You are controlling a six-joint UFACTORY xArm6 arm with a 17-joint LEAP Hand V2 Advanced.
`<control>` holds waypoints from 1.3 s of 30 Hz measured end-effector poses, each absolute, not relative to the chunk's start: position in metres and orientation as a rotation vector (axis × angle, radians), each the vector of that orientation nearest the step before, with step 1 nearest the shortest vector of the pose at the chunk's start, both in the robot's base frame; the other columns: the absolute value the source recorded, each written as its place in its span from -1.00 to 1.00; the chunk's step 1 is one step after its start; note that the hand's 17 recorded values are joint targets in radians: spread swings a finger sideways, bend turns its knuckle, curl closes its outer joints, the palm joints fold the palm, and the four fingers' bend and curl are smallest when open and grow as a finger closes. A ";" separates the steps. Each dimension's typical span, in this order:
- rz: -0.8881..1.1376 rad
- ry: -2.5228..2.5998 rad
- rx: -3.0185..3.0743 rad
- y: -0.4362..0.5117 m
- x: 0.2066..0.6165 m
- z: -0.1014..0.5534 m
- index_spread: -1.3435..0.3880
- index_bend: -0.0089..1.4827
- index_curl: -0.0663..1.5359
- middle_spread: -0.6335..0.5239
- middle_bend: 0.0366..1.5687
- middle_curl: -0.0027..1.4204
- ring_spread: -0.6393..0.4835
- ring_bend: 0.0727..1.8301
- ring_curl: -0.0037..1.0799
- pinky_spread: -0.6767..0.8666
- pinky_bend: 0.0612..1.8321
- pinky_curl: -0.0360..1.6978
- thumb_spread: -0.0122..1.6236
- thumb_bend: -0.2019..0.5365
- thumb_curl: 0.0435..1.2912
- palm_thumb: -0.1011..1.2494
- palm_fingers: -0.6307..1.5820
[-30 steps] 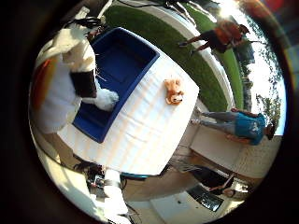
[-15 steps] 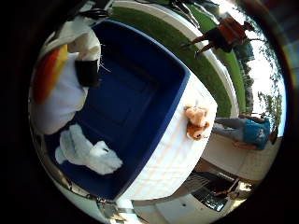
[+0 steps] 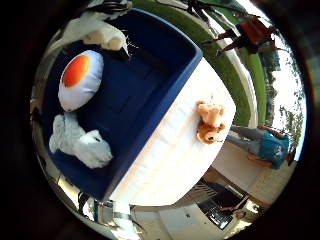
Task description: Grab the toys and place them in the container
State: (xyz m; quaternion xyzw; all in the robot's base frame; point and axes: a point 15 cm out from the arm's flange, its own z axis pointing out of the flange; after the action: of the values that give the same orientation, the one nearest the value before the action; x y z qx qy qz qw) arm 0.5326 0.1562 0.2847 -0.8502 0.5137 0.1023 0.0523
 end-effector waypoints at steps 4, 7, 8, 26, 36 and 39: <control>0.258 1.644 -2.503 0.109 0.547 0.298 0.04 -0.78 -0.47 0.18 -0.83 -0.53 0.65 -0.51 -0.40 0.49 -0.09 -0.52 0.40 -0.54 -0.36 0.27 -0.46; 0.209 1.738 -2.413 0.063 0.560 0.303 0.16 -0.77 -0.49 0.20 -0.80 -0.53 0.65 -0.50 -0.40 0.49 -0.15 -0.55 0.41 -0.55 -0.37 0.21 -0.41; 0.183 1.776 -2.374 0.045 0.566 0.304 0.18 -0.78 -0.49 0.20 -0.80 -0.53 0.65 -0.49 -0.40 0.49 -0.16 -0.56 0.42 -0.55 -0.38 0.20 -0.40; 0.136 2.272 -2.004 -0.115 0.604 0.180 0.45 -0.79 -0.58 0.23 -0.78 -0.49 0.72 -0.42 -0.39 0.52 -0.18 -0.63 0.44 -0.53 -0.40 0.10 -0.25; 0.219 2.301 -2.053 -0.104 0.591 0.158 0.33 -0.69 -0.60 0.07 -0.11 -0.23 0.50 0.11 -0.22 0.47 0.09 -0.60 0.39 -0.30 -0.32 0.39 0.73; 0.235 2.294 -2.069 -0.099 0.582 0.182 0.23 -0.52 -0.51 -0.01 0.12 -0.07 0.34 0.28 0.01 0.41 0.29 -0.47 0.36 -0.26 -0.24 0.53 0.69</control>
State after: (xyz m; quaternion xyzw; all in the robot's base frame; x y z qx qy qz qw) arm 0.5816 -0.0991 0.1816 -0.6677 0.7402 0.0758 0.0217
